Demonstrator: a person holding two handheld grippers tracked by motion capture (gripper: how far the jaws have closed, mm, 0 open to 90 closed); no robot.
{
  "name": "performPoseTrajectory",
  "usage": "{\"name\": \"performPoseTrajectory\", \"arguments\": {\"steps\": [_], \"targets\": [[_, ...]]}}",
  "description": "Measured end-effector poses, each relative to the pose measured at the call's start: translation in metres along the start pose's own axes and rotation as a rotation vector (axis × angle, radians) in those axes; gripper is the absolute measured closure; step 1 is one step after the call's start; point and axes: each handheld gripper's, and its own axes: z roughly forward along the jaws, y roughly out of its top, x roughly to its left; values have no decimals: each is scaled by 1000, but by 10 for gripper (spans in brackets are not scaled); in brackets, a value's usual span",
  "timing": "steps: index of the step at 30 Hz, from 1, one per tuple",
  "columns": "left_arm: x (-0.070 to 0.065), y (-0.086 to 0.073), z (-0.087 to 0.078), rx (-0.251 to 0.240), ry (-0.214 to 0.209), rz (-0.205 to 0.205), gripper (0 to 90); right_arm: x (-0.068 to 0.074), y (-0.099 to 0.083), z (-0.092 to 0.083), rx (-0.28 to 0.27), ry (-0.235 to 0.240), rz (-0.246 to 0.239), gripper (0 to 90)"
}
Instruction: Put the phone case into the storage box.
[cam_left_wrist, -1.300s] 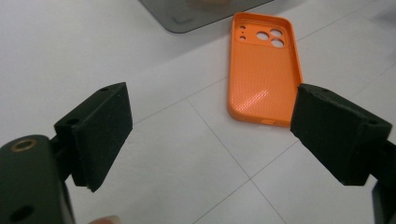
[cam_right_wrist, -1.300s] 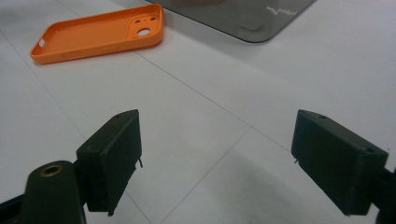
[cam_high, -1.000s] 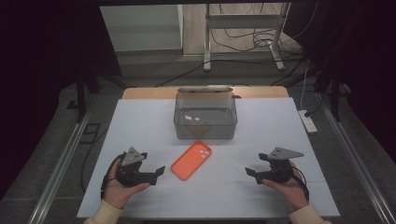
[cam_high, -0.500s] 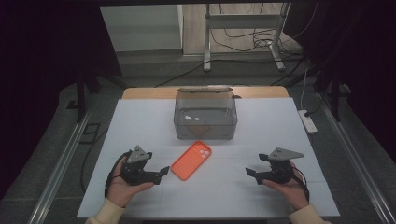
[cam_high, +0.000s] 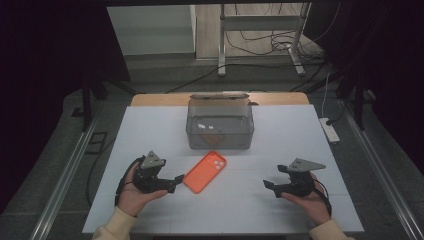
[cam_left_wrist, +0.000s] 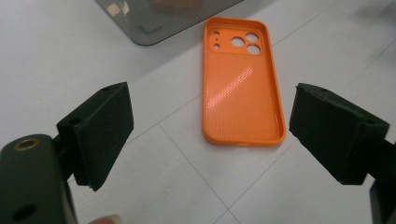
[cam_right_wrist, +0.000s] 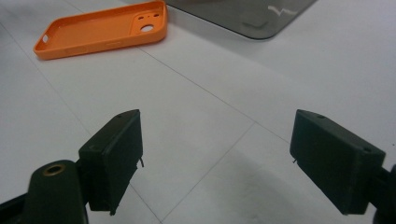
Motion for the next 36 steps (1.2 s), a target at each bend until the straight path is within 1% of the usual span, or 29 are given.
{"name": "performPoseTrajectory", "arguments": {"steps": [8, 13, 14, 22, 30, 36], "targets": [[1, 7, 7, 14, -11, 12, 135, 0, 0, -1, 0, -12, -4, 174], [2, 12, 11, 20, -14, 21, 134, 0, 0, -1, 2, -12, -4, 174], [2, 12, 12, 19, -16, 16, 134, 0, 0, 0, 1, -11, -4, 175], [3, 19, 17, 36, -20, 22, 131, 0, -1, 0, 2, -13, -4, 174], [3, 23, 21, 46, -25, 32, 130, 0, -1, 0, 4, -14, -4, 174], [2, 25, 27, 63, -29, 40, 128, 0, -1, 0, 9, -16, -8, 174]]}}
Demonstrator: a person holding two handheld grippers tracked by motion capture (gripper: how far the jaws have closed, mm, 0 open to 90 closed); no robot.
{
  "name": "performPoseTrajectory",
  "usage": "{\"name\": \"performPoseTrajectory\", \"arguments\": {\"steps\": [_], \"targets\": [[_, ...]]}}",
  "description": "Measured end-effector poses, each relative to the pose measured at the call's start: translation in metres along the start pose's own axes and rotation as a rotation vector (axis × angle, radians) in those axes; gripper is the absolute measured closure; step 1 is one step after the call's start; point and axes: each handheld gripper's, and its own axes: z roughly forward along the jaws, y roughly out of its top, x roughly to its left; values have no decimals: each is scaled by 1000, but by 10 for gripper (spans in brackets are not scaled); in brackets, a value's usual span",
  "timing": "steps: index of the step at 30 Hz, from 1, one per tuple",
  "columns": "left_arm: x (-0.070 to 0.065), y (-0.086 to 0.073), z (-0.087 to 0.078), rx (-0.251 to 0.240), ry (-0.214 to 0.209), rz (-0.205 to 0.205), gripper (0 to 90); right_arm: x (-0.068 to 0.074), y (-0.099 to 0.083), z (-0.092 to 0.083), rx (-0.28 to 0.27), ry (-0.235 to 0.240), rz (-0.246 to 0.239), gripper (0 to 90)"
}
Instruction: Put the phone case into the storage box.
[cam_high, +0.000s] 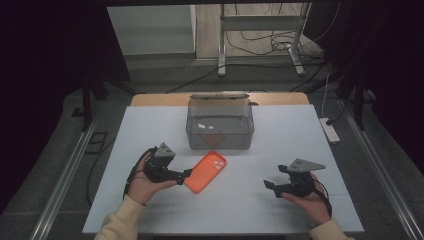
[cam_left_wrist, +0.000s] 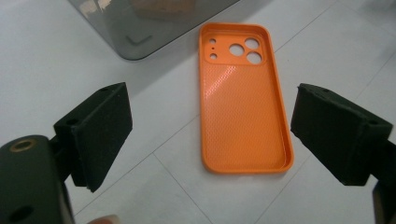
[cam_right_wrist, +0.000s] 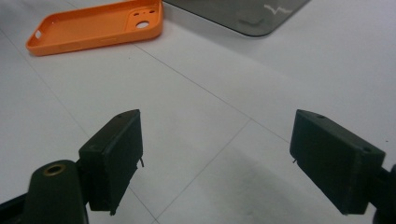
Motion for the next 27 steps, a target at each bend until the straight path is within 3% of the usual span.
{"name": "performPoseTrajectory", "arguments": {"steps": [27], "targets": [[6, 7, 17, 33, 1, -9, 130, -1, 0, 0, 6, -6, 1, 174]]}}
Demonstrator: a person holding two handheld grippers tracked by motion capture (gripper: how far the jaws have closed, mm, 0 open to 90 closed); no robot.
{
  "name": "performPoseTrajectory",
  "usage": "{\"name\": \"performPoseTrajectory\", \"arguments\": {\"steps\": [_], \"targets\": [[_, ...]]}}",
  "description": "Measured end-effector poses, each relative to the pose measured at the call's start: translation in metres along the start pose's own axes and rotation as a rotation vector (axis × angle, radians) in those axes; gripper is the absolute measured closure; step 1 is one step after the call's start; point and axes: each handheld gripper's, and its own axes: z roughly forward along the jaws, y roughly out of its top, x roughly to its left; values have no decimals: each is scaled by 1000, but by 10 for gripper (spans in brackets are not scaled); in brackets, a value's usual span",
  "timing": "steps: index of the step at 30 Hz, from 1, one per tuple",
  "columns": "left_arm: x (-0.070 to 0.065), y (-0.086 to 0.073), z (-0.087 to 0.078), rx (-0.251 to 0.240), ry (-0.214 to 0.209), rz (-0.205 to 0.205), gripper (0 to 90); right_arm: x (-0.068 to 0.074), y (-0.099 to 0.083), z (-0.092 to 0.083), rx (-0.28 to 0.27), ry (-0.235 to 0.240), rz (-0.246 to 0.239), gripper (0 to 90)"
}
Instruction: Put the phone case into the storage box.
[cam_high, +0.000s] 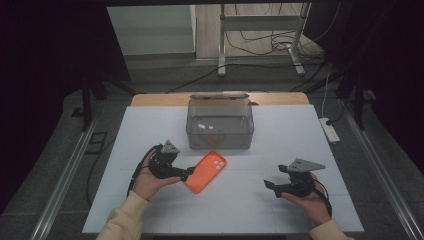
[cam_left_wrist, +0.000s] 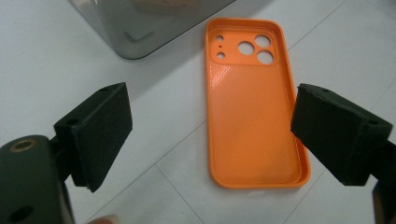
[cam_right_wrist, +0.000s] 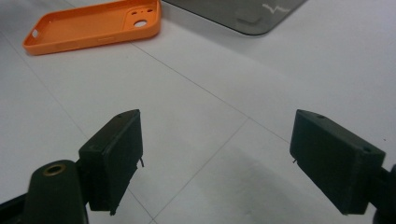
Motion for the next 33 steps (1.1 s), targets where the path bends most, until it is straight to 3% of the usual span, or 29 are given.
{"name": "performPoseTrajectory", "arguments": {"steps": [33], "targets": [[4, 18, 12, 40, 31, 20, 139, 0, -1, 1, 1, -4, -1, 173]]}}
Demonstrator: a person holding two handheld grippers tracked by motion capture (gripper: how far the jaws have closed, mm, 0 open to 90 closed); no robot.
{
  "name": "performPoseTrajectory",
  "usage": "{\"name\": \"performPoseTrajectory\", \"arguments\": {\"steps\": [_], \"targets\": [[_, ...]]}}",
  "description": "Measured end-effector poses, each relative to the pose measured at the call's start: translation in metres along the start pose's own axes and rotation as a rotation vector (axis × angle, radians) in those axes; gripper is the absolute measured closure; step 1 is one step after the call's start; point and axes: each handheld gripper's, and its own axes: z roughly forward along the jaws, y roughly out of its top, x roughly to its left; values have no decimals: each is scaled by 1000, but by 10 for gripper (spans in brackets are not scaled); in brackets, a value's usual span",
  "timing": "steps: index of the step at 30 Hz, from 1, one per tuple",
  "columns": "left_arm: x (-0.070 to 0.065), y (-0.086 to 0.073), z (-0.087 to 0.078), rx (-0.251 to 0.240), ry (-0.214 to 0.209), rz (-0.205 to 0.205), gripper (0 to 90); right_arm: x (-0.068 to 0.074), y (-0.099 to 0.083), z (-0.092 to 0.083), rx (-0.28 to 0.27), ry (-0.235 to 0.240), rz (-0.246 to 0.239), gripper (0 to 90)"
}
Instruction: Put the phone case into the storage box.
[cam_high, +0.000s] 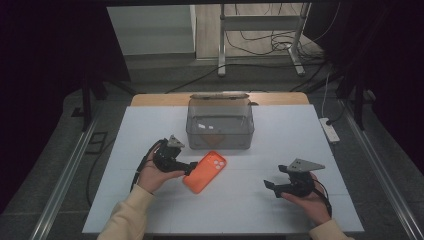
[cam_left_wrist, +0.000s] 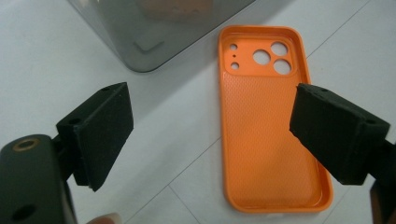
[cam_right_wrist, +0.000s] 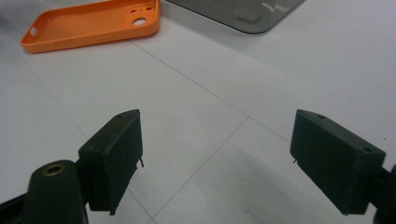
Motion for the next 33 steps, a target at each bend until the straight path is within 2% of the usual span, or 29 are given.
{"name": "performPoseTrajectory", "arguments": {"steps": [10, 33], "targets": [[-3, 8, 8, 37, 19, 16, 153, 0, -1, 0, 3, 3, -2, 173], [-4, 11, 24, 105, 19, 38, 178, 0, -1, 0, 9, 0, 1, 173]]}}
